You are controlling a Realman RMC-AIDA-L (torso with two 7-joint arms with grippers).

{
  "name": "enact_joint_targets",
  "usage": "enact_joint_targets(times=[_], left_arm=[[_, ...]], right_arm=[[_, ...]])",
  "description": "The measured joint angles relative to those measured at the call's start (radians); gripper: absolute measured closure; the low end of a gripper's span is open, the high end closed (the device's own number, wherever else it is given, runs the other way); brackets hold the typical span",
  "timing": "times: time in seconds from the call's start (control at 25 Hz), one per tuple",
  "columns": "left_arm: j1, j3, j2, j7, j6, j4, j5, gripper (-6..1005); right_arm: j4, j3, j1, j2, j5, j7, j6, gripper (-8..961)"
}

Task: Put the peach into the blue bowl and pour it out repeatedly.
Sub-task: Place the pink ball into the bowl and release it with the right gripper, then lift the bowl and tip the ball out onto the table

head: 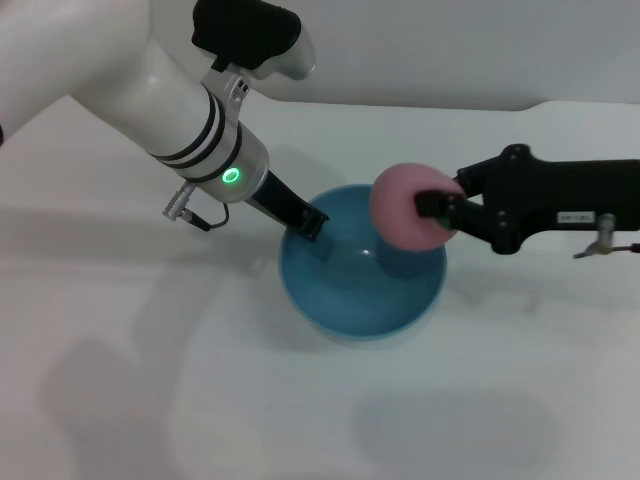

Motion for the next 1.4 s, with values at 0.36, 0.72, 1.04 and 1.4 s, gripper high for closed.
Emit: enact_joint_targets(times=[0.36,0.72,1.04,1.4], left_arm=[[-0.005,0.015,0.002,0.01,0.019,0.025,-0.073,1000],[-0.015,0.016,0.001,0.003,0.02,0.025,-0.076,999],[-0.017,0.018,-0.003,0.001,0.021,0.026,-0.089,999],[-0.004,0.108,-0.004,0.009,-0.102,0.022,-0.149,1000]], right_arm=[[0.019,-0.127,0.012,0.0,-0.049,0.073,0.131,888],[0.014,-0.151,0.018,-0.002,-0.075,0.118,0.139,532],[-0.031,-0.123,0.005,-0.001,-0.075,0.122,0.14,467],[0.009,0.09,-0.066,-0.001,0.139,0.107,0.207,466]])
